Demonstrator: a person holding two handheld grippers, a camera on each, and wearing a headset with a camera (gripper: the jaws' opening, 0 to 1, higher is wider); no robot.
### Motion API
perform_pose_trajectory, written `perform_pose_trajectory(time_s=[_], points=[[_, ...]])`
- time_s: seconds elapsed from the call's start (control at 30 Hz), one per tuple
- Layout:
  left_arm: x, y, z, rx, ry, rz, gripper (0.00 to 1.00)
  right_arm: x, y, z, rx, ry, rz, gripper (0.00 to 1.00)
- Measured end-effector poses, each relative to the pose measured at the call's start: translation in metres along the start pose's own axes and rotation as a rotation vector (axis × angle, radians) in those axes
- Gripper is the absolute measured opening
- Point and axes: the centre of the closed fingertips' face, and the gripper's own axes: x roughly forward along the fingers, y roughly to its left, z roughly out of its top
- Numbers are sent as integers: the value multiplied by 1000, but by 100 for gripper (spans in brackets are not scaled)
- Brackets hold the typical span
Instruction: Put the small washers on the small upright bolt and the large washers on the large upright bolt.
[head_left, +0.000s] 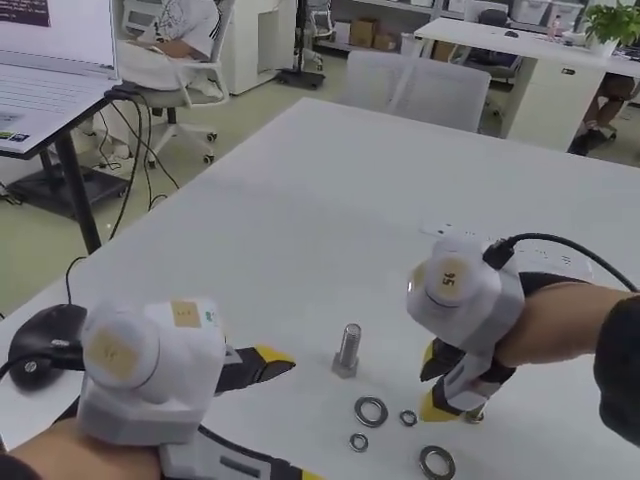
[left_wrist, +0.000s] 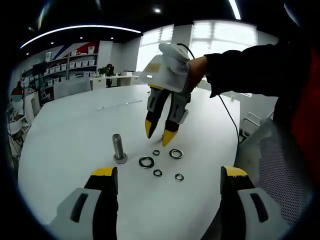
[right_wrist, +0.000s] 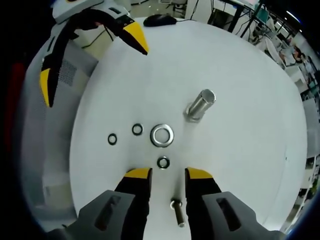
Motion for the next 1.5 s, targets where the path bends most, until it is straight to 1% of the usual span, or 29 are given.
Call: perform_pose_trajectory(time_s=[0.2, 0.43, 0.67, 0.97, 1.17, 1.4, 1.5], points=[[0, 1, 0, -2, -2, 3, 84, 9, 0, 0, -9, 16, 11, 27], [0, 1, 1, -2, -2, 4, 84, 17, 1, -3, -11, 31, 18, 26], [0, 1, 1, -1, -3, 4, 84, 22, 4, -3, -14, 36, 25, 24], [0, 1, 0, -1, -4, 3, 84, 25, 5, -4, -16, 44, 26, 22], [1, 1, 0, 0, 0, 0, 84, 28, 6, -9, -27, 55, 28, 21], [3, 0, -1, 3, 8, -5, 84, 27, 4, -8, -17, 46, 31, 20], [4, 0, 0, 2, 8, -5, 84, 26, 2, -8, -20, 43, 27, 18]])
